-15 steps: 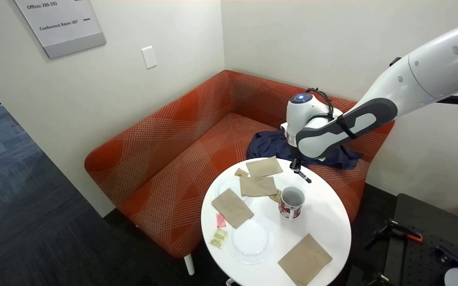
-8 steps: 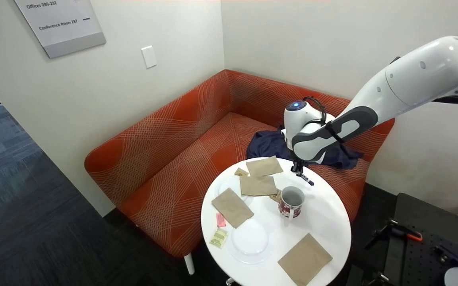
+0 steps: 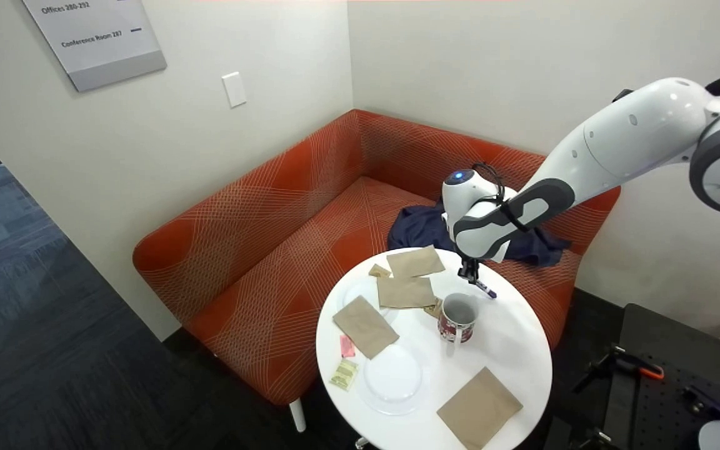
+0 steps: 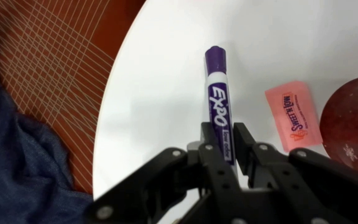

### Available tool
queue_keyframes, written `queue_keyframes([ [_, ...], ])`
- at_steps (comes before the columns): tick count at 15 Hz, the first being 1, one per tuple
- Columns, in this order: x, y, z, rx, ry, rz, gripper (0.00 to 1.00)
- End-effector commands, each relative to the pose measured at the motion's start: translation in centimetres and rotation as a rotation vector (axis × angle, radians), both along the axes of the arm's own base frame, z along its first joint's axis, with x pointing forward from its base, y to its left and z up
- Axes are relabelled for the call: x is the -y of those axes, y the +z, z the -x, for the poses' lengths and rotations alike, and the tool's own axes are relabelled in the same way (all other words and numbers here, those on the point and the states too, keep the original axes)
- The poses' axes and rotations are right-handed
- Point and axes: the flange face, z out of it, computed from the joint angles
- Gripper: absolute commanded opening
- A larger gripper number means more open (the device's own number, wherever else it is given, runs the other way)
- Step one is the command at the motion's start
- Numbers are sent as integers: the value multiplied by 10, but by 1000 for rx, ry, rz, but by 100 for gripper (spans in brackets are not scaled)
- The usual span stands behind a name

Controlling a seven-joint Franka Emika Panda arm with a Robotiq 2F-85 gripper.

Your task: Take the purple marker out of the red mug

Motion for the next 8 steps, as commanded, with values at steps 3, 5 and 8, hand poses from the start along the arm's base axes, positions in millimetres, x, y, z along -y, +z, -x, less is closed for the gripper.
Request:
queue_keyframes([
  [3, 7, -7, -7, -47, -1, -7, 45],
  [5, 7, -7, -8, -52, -2, -9, 53],
  [8, 7, -3, -9, -43, 1, -6, 75],
])
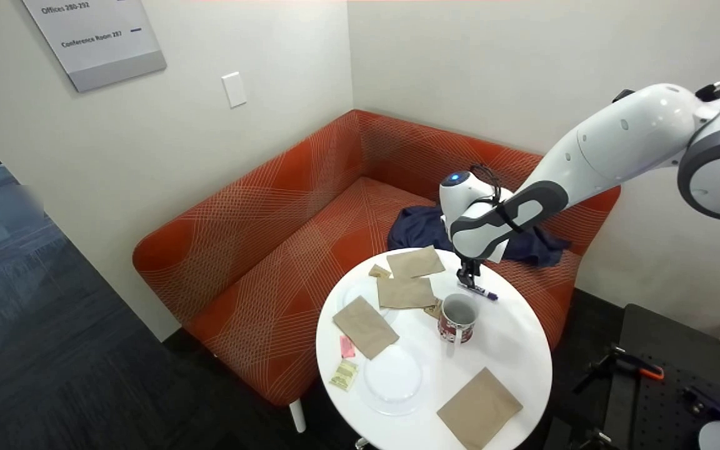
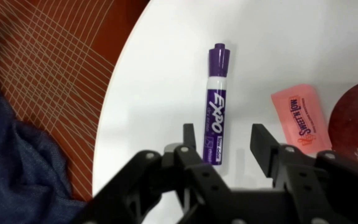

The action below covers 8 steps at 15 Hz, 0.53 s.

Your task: Take the purple marker out of the red mug

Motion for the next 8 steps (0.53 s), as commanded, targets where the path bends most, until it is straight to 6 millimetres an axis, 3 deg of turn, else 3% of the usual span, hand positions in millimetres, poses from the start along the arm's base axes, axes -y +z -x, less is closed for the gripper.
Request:
queue_keyframes([
  [1, 2, 11, -5, -3, 7, 0, 81],
  [3, 0, 24, -5, 16, 10, 8, 97],
  [4, -1, 31, -5, 25, 10, 12, 100],
  [8, -7, 82, -3, 90, 16, 22, 100],
])
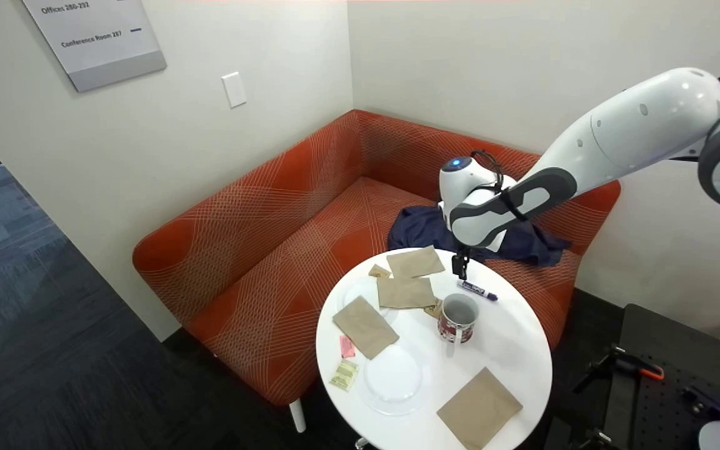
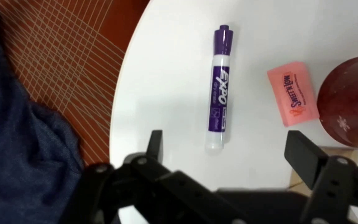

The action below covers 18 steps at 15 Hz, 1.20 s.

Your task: Take the purple marker out of the red mug

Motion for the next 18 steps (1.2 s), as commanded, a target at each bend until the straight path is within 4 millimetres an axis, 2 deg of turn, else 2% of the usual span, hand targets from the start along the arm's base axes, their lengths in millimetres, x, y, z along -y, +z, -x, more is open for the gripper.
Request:
queue_keyframes([
  [1, -9, 61, 12, 50, 15, 11, 100],
  [6, -25, 141, 39, 139, 36, 4, 100],
  [12, -40, 221, 103, 230, 38, 10, 100],
  [16, -62, 255, 138, 285, 60, 26, 100],
  [18, -70, 266, 149, 296, 71, 32, 100],
])
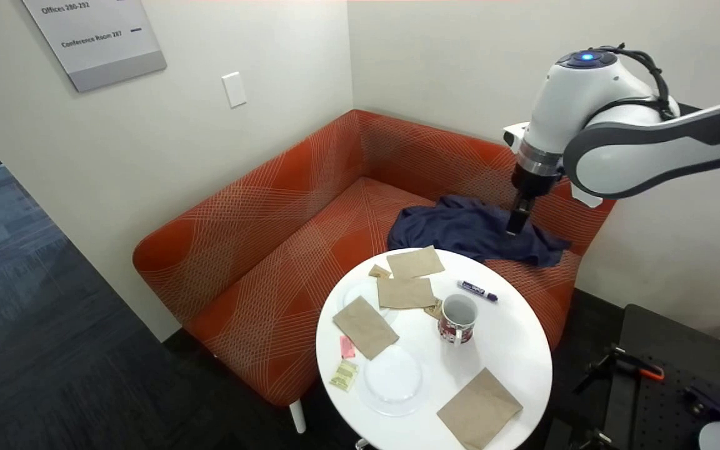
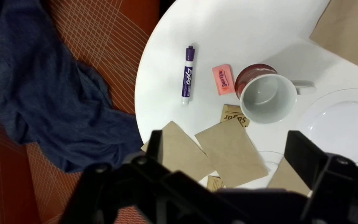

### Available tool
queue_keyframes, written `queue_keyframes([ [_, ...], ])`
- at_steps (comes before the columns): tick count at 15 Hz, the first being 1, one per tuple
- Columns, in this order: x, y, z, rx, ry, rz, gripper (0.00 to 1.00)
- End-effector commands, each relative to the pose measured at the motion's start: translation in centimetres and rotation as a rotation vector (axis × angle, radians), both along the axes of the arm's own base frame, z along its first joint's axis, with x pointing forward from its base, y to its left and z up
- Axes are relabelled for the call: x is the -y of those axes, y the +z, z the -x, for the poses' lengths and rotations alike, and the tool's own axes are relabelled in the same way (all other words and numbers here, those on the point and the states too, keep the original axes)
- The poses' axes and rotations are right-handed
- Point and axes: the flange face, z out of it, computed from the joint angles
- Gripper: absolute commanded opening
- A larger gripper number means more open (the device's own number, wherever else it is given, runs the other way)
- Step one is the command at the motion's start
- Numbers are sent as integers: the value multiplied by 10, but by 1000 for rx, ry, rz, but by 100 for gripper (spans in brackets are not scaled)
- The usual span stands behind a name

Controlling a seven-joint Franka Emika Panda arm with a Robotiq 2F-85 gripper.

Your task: Take the purple marker out of the red mug

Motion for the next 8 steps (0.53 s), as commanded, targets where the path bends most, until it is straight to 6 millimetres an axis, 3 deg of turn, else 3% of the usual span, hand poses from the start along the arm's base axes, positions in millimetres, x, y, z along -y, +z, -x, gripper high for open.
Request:
queue_keyframes([
  [1, -4, 7, 7, 8, 7, 2, 100],
  [4, -11, 16, 21, 22, 16, 1, 100],
  [8, -11, 14, 23, 17, 17, 0, 100],
])
